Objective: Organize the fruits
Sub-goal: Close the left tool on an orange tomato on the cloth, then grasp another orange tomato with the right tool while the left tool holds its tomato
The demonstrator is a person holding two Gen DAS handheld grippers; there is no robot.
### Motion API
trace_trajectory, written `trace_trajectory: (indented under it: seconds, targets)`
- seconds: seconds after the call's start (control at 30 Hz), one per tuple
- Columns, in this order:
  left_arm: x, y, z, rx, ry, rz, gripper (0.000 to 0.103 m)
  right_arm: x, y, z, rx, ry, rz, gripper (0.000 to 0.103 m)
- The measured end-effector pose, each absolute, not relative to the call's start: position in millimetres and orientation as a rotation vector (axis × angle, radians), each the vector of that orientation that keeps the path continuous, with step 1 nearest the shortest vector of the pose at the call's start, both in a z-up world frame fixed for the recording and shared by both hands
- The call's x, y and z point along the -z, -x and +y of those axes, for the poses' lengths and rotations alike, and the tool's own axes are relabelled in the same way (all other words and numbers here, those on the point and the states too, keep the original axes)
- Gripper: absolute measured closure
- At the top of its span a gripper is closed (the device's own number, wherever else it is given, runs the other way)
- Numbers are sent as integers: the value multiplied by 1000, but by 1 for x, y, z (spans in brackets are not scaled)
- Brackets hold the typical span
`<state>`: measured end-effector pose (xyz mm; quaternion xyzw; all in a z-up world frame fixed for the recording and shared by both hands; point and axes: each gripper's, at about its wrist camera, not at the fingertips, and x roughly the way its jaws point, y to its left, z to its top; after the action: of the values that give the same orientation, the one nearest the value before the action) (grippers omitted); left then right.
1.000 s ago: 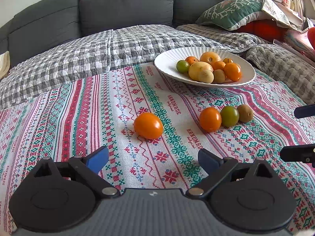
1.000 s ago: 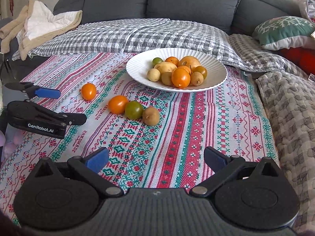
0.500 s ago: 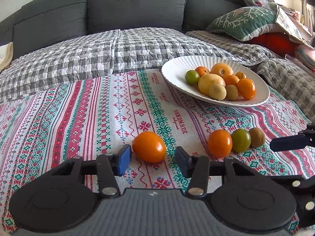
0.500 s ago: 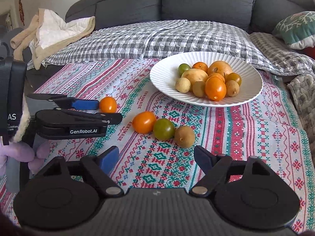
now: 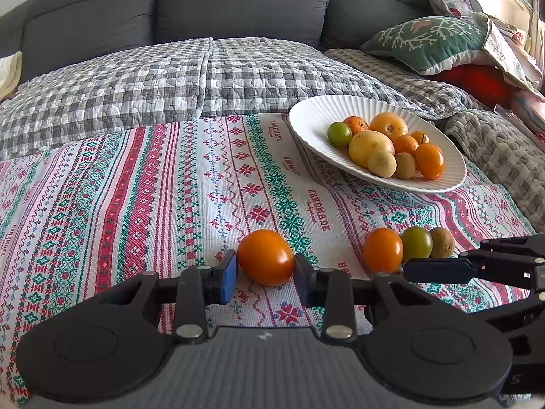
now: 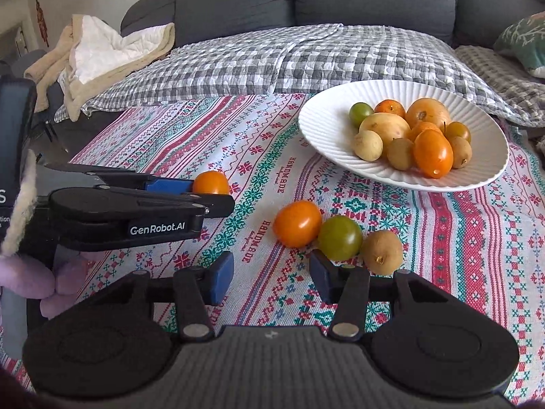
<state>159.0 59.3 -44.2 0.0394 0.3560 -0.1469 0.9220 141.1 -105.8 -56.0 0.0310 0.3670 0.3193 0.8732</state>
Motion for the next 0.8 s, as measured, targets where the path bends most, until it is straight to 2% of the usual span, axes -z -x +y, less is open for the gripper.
trace_trajectory:
  seconds: [0.47,0.6,0.8]
  targets:
    - [43,-151,65,315,-104,736,78,59,-159,-99,-567,-140,759,60]
    - [44,-151,65,313,-103,738,78,59,-160,-100,-544,-150,760,73]
    - [42,-150,65,302,-94,742,78,59,-161,-106,-545,-175,777,74]
